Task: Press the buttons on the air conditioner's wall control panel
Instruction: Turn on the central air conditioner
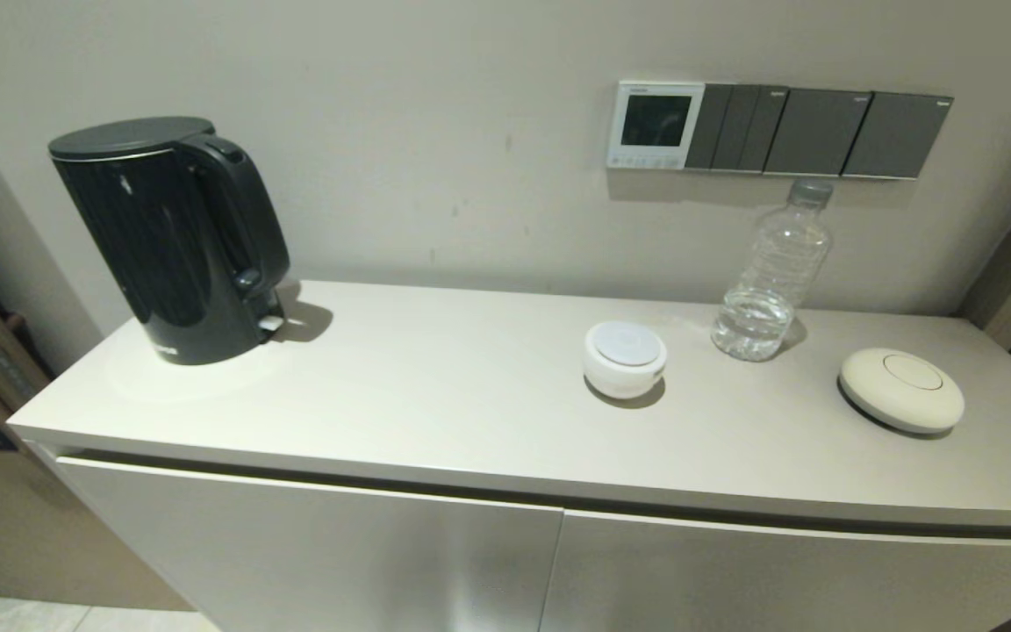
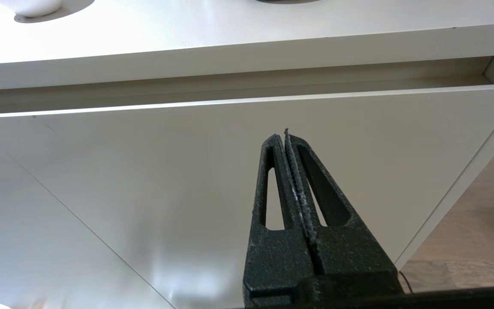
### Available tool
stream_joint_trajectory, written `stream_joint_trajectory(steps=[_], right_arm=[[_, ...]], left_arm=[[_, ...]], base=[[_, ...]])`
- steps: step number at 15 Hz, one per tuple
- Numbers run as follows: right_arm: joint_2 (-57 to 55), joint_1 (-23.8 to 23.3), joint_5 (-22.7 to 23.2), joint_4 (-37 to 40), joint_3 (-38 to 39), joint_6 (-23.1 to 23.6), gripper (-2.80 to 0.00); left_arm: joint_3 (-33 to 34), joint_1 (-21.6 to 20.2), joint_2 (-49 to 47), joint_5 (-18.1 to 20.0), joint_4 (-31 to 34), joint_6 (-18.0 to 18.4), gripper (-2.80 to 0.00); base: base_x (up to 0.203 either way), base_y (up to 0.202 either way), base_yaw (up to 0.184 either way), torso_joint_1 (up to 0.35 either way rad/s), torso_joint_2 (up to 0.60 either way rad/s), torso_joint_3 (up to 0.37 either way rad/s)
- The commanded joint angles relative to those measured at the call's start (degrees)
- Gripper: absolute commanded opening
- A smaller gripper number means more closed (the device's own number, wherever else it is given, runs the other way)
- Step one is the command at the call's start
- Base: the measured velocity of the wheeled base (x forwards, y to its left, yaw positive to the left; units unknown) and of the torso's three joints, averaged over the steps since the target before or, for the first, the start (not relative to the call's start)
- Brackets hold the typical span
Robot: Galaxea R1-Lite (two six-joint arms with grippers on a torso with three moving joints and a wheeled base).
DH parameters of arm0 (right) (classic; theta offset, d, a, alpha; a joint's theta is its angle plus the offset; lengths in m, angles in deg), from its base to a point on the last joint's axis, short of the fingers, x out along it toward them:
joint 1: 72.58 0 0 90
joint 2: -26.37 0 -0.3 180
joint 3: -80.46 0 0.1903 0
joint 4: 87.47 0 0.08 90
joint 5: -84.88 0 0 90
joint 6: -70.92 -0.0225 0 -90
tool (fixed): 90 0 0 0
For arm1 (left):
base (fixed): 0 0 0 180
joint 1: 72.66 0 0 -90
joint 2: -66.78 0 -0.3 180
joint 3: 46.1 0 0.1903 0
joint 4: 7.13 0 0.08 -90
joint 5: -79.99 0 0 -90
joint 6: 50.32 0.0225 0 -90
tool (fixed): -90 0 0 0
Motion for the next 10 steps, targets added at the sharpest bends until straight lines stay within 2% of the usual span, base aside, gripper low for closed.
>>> stream_joint_trajectory(steps=[1, 10], right_arm=[[-0.1, 0.0, 0.0, 0.0, 0.2, 0.0, -2.80], [-0.1, 0.0, 0.1, 0.2, 0.0, 0.1, -2.80]], left_arm=[[0.0, 0.0, 0.0, 0.0, -0.1, -0.1, -2.80], [0.0, 0.0, 0.0, 0.0, -0.1, -0.4, -2.80]], base=[[0.000, 0.000, 0.000, 0.000, 0.00, 0.000], [0.000, 0.000, 0.000, 0.000, 0.00, 0.000]])
